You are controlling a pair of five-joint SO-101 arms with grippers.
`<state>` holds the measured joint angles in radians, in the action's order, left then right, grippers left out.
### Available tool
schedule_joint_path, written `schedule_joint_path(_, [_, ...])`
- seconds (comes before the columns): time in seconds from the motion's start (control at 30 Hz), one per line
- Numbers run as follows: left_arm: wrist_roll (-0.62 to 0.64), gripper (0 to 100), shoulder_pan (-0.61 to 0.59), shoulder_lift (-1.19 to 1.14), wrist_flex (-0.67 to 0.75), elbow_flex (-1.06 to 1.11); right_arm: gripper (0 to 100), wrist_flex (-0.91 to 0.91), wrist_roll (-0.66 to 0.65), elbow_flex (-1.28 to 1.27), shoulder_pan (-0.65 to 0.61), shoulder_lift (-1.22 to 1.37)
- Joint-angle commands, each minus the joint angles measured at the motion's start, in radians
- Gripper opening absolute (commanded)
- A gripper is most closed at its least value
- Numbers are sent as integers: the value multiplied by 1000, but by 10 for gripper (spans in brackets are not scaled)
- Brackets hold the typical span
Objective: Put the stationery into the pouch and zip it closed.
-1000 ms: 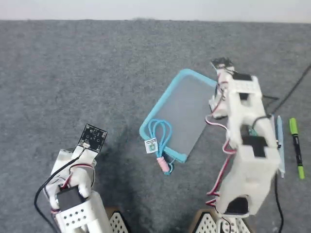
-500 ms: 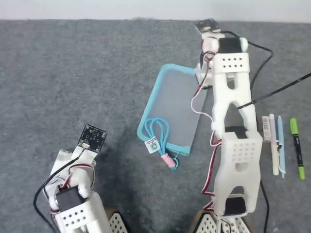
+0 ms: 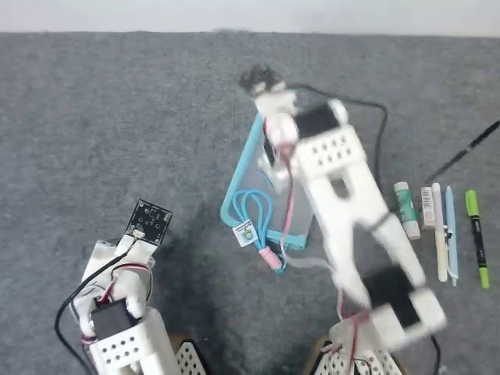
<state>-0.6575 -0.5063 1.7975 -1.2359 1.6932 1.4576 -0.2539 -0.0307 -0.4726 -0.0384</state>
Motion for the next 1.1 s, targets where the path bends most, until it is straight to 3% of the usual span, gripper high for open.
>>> schedule_joint_path(0.0, [18, 111, 0, 25, 23, -8, 8, -245, -106, -493, -62, -291])
schedule_joint_path(0.2, [18, 111, 40, 25, 17, -8, 8, -328, -149, -829, -166, -544])
schedule_joint_path(0.5, [18, 111, 40, 25, 15, -8, 9, -432, -150, -942, -107, -478])
schedule_joint_path(0.83, [18, 111, 40, 25, 15, -8, 9, -561, -157, -770, 185, -185])
schedule_joint_path(1.07, [18, 111, 40, 25, 14, -8, 9, -555, -152, -502, 291, 42])
